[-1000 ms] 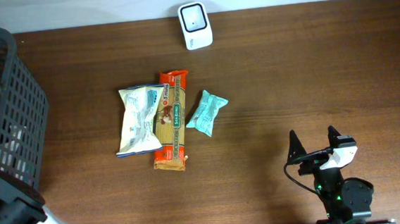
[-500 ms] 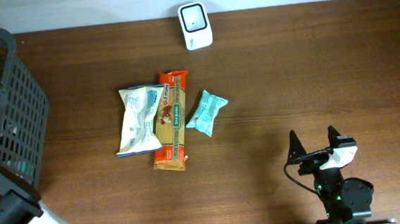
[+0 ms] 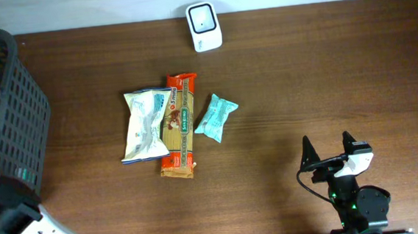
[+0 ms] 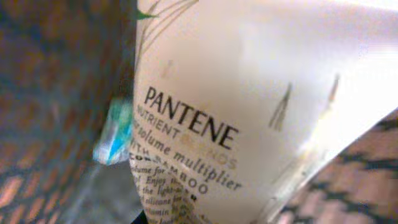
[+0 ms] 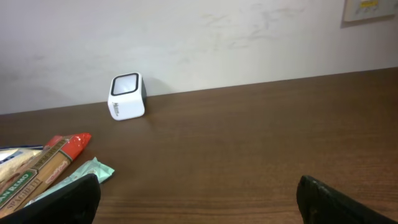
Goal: Scan the item barcode
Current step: 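Grasp the white Pantene bottle in the basket and place it beside the pasta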
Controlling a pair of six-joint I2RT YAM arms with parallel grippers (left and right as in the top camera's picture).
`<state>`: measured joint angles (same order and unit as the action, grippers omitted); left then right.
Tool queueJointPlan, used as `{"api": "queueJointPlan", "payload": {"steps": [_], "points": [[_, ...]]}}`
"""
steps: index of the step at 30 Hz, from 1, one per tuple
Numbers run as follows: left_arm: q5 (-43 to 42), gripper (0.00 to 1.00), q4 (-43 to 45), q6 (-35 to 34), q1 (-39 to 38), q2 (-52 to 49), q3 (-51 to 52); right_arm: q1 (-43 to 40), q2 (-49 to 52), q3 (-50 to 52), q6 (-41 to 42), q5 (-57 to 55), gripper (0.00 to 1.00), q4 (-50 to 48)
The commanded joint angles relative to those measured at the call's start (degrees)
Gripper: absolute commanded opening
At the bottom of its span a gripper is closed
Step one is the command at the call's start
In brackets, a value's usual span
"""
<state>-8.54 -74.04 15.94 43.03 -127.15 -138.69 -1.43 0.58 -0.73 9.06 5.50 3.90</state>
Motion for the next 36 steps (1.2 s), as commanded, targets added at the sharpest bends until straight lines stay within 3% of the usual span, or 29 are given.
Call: {"api": "queueJointPlan", "payload": {"steps": [1, 4, 8, 11, 15, 18, 27, 30, 34, 36], "points": [[-11.1, 0.0, -5.0, -7.8, -2.9, 5.3, -17.4, -0.4, -0.4, 0.4, 0.5, 0.1, 0.99, 0.2], [-11.0, 0.0, -12.1, -7.8, -11.0, 10.4, -27.8, -0.4, -0.4, 0.4, 0.5, 0.1, 0.99, 0.2], [-10.8, 0.0, -17.9, -9.9, -23.3, 14.3, -29.4, -0.4, -0.4, 0.4, 0.5, 0.1, 0.99, 0.2], [-9.0, 0.0, -21.2, -10.0, -30.8, 13.8, -27.1, -0.4, -0.4, 0.4, 0.5, 0.1, 0.99, 0.2], [-8.6, 0.0, -21.3, -11.9, -40.6, 13.6, -16.8, -0.4, -0.4, 0.4, 0.5, 0.1, 0.99, 0.2], [-8.6, 0.0, -14.4, -14.6, -47.7, 13.6, -4.7, -0.4, -0.4, 0.4, 0.5, 0.1, 0.99, 0.2], [-6.7, 0.0, 22.3, -29.2, -66.9, 13.6, 35.1, -0.4, -0.4, 0.4, 0.5, 0.1, 0.99, 0.2], [1.7, 0.0, 30.4, -29.7, -70.8, 13.6, 43.4, -0.4, -0.4, 0.4, 0.5, 0.1, 0.99, 0.2], [19.3, 0.0, 33.3, -39.2, -73.7, 13.6, 50.2, -0.4, -0.4, 0.4, 0.5, 0.1, 0.99, 0.2], [23.6, 0.0, 33.9, -42.6, -74.0, 13.5, 52.2, -0.4, -0.4, 0.4, 0.5, 0.1, 0.98, 0.2]]}}
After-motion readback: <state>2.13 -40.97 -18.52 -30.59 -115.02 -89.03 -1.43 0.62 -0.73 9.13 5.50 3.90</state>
